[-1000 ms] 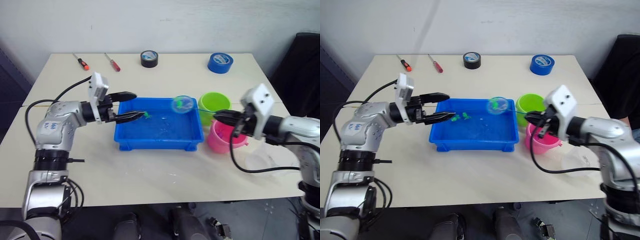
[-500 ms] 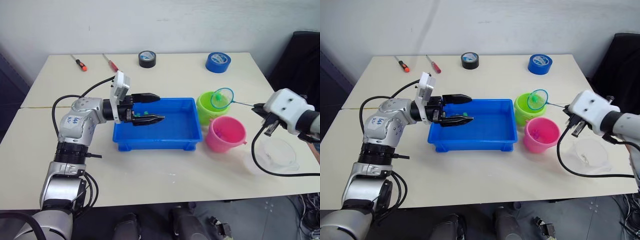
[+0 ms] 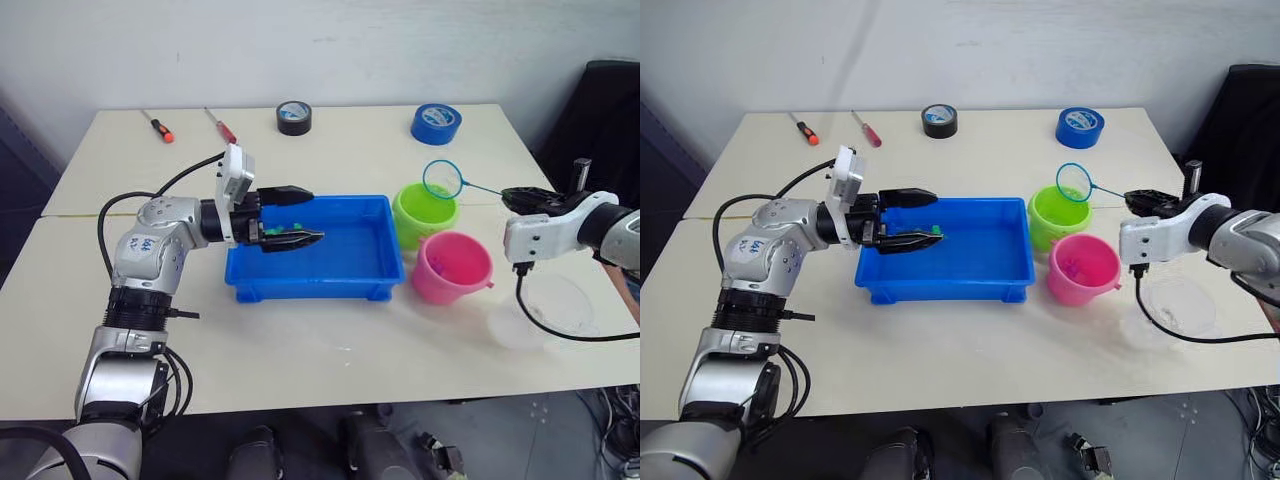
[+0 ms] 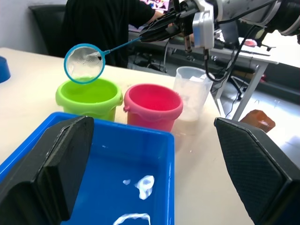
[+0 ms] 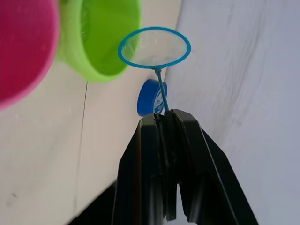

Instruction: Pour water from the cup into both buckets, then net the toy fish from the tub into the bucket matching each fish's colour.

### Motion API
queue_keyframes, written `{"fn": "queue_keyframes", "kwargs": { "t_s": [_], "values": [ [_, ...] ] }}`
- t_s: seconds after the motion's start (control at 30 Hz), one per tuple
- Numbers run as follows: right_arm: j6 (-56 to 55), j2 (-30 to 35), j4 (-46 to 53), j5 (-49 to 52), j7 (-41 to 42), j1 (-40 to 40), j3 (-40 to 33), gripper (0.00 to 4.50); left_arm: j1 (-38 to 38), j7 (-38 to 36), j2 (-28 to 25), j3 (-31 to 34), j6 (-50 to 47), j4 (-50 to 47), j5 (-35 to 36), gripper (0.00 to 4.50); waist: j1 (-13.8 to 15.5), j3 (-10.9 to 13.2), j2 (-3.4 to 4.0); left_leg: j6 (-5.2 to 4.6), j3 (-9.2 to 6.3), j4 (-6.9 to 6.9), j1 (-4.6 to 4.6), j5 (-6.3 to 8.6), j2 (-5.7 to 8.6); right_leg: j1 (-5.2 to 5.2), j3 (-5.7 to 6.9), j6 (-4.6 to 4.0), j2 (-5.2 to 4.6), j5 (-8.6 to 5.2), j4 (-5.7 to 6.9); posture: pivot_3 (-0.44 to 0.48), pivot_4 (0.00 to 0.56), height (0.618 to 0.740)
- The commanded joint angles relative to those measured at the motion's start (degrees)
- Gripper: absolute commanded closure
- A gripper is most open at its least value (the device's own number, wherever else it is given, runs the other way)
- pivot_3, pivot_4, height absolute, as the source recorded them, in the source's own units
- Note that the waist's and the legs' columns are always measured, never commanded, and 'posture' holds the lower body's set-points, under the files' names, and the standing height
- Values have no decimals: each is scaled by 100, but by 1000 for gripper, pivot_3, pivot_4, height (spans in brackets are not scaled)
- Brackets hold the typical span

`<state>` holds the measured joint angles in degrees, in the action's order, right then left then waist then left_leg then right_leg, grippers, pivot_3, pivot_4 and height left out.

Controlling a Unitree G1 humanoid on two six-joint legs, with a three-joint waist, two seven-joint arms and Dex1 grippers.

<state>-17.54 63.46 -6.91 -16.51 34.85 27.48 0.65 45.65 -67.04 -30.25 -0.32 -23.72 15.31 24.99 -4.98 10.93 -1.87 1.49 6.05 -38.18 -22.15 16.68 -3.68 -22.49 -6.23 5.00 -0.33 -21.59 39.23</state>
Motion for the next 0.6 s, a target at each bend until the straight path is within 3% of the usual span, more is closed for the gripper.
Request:
{"fn": "queue_keyframes", "kwargs": {
  "t_s": [0.03,0.13,0.3,0.43,0.6],
  "values": [
    [1647,-430,1006,1820,841,184,-477,4500,-106,70,-296,223,176,226,-157,17,1,0,0,3,-1,-1,2,-2,-1,0,1,0,1,0,7,0,150,740],
    [3871,-949,2153,3314,1213,327,-309,4500,-376,15,-741,391,127,238,-168,17,-17,0,0,4,-7,-3,2,-2,-7,-1,5,-1,1,0,15,0,150,740],
    [6191,-1699,2946,4729,1210,476,80,4500,-1029,74,-1447,627,316,83,-333,17,14,0,0,8,-23,-1,-1,-4,-10,-6,21,-7,-7,-4,23,0,150,740],
    [6873,-2026,2845,4943,1204,645,384,4500,-1480,264,-1664,836,333,-200,-322,17,72,0,-1,-5,-37,-8,-14,2,3,-4,34,-8,-24,-4,19,0,150,740],
    [6659,-2088,2179,4478,1496,797,1013,4500,-2125,512,-1774,1214,-62,-1106,-64,17,79,-4,-9,-14,-53,-6,-27,8,7,-3,49,-8,-32,-4,-1,0,150,740]
  ]
}}
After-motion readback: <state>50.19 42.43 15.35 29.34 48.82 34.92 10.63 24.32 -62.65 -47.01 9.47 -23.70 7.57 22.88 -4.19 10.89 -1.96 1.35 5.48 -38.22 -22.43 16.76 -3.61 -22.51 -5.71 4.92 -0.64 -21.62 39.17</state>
